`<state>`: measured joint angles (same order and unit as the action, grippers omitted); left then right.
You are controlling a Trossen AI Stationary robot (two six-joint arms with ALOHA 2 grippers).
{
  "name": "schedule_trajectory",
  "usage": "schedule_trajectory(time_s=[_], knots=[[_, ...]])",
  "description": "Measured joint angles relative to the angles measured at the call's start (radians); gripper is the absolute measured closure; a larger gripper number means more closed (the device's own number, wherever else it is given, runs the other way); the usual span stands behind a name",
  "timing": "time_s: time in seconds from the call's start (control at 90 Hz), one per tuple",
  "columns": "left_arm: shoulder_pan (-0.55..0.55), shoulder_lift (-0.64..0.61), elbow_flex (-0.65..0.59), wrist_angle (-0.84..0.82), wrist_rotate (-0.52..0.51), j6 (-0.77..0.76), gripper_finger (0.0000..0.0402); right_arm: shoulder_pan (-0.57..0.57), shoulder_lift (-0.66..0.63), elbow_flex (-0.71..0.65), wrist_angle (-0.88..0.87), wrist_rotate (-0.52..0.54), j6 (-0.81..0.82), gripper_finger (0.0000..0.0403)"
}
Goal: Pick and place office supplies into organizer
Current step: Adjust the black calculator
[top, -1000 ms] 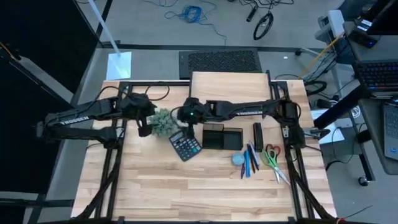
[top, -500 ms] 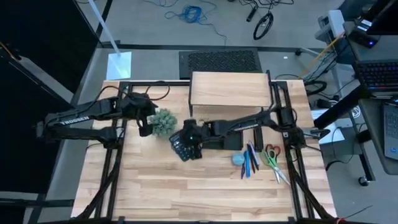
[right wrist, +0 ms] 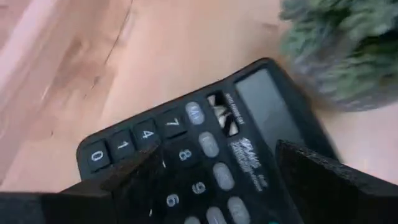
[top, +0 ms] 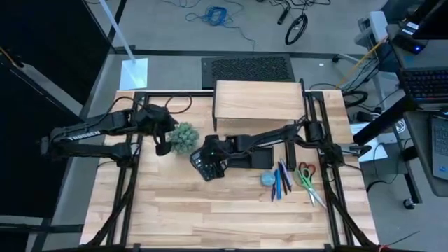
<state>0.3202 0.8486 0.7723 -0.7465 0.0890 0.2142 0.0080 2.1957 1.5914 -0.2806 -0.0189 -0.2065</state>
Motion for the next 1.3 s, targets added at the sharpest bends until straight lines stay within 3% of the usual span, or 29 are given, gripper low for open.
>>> schedule_trajectory(time_s=[0.144, 0.3, 0.556, 1.033, 1.156, 1.3], knots=[[0.0, 0.0, 0.0, -0.002, 0.034, 0.0, 0.0002, -0.003, 0.011, 0.001, 0.016, 0.003, 0.011, 0.0108], [0.0, 0.0, 0.0, -0.005, 0.039, -0.002, 0.0002, -0.001, 0.011, 0.001, 0.015, 0.096, 0.058, 0.0108], [0.0, 0.0, 0.0, -0.004, 0.039, -0.002, 0.0002, 0.002, 0.008, 0.003, -0.067, 0.188, 0.253, 0.0108], [0.0, 0.0, 0.0, -0.004, 0.039, -0.001, 0.0002, 0.01, 0.007, 0.003, -0.073, 0.192, 0.667, 0.0108], [0.0, 0.0, 0.0, -0.004, 0.039, -0.001, 0.0002, 0.015, 0.005, 0.002, -0.065, 0.192, 0.636, 0.0108], [0.0, 0.0, 0.0, -0.003, 0.039, 0.0, 0.0002, 0.03, -0.014, 0.011, -0.064, 0.158, 0.408, 0.0108]])
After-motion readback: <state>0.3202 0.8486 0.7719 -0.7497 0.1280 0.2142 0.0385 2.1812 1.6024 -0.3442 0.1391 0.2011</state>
